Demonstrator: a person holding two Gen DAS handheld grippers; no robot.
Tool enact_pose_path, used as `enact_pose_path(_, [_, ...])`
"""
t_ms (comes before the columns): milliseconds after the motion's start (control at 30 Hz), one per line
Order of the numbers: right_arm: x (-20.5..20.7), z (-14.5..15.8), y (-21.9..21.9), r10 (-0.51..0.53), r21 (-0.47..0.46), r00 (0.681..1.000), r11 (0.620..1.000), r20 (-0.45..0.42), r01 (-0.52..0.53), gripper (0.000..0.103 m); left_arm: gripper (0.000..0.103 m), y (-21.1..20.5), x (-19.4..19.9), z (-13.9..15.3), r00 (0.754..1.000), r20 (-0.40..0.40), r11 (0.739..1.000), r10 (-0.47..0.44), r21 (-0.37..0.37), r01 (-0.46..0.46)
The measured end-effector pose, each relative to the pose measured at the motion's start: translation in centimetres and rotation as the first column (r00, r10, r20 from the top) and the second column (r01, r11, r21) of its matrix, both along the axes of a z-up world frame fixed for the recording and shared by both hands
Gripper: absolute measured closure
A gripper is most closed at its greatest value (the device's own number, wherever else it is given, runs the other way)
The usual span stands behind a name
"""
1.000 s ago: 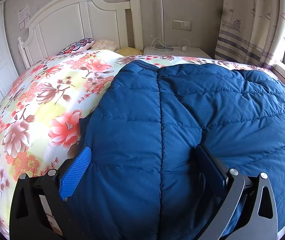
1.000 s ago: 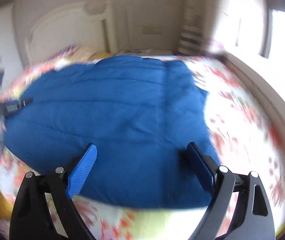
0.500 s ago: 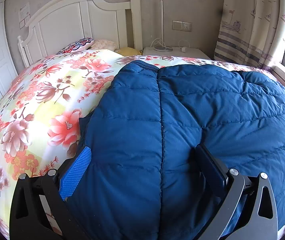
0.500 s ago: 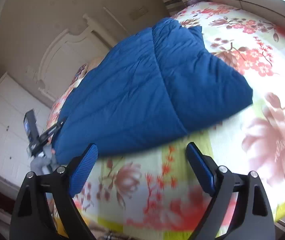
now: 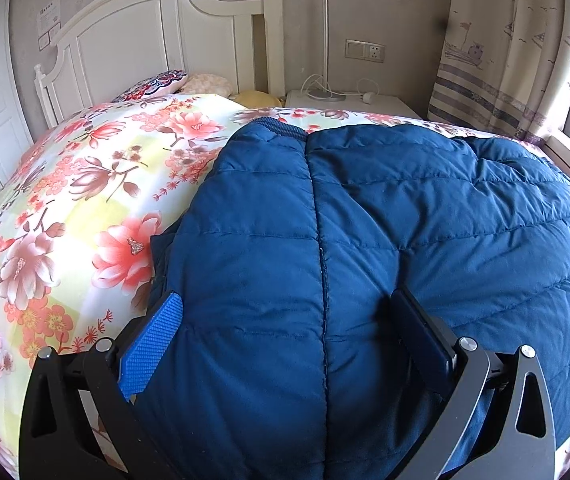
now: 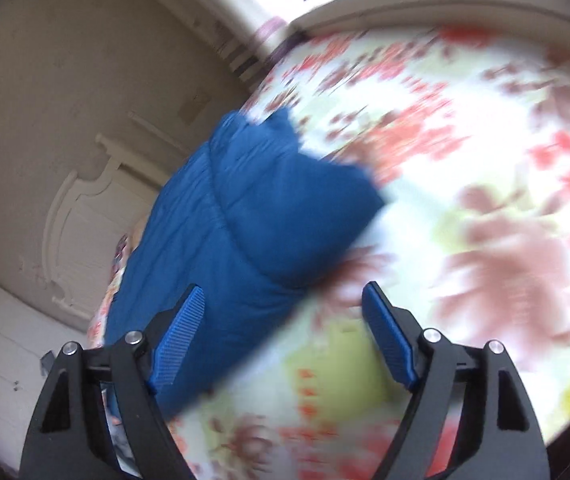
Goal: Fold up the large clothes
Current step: 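Grasp the edge of the folded blue jacket with the right tool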
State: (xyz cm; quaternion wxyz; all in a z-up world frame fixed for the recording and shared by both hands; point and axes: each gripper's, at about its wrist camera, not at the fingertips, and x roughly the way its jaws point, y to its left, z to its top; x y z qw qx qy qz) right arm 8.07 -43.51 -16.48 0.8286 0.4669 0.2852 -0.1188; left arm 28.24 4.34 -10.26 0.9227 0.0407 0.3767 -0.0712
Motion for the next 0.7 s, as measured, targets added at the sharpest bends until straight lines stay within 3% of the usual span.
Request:
enact_pose_path(133, [0.8,-0.3,-1.1,0.026,-0.02,1.0,0.999,0.007,-0.026,0.02,0.004,0.0,0.0,0.0,1.0,0.001,1.0,0.001,0.004,-0.001])
enact_pose_path(200, [3.6,-0.3,-0.7,0.106,-0.029,0.994,0.994,0.009,-0.105,0.018,0.004,0.1,0.1,0.0,1.0,0.0,1.0,0.002,0.004,-0.002])
enact_pose_path(233, [5.6,-0.2,-0.1,0.131,-0.036,0.991,0.991,0.002,-0.131,0.008,0.004,0.0,0.0,0.0,1.0,0.0,1.0,0.002,0.004,-0.002])
enact_pose_path(367, [10.3,0.2,0.3,0.046,-0.003,0.999,0.999,0.0,-0.046,0.002,0.004,0.0,0.1,0.0,1.0,-0.001,1.0,0.003,0.005,-0.003])
enact_pose_path(400, [11.1,0.2,0.3,0.025,-0.015,1.0,1.0,-0.001,-0.025,0.005,0.004,0.0,0.1,0.0,1.0,-0.001,1.0,0.003,0.005,-0.003])
enact_pose_path(433, [11.5,0.1,0.2,0.014,-0.028,1.0,1.0,0.0,-0.014,0.032,0.004,0.0,0.1,0.0,1.0,-0.002,1.0,0.006,0.008,-0.006])
enact_pose_path(467, [11.8,-0.3,0.2,-0.005,-0.026,1.0,1.0,-0.003,0.005,0.041,0.004,-0.1,0.1,0.0,1.0,-0.002,1.0,0.009,0.01,-0.009])
enact_pose_path(533, [11.7,-1.4,0.0,0.027,0.047,0.997,0.998,0.078,-0.031,0.062,0.004,-0.1,0.0,0.0,1.0,0.002,1.0,0.014,0.013,-0.014])
enact_pose_path(700, [8.2,-1.9,-1.1,0.09,0.18,0.978,0.976,0.189,-0.124,0.073,0.004,-0.8,-1.6,0.2,1.0,0.014,0.998,0.019,0.061,-0.019])
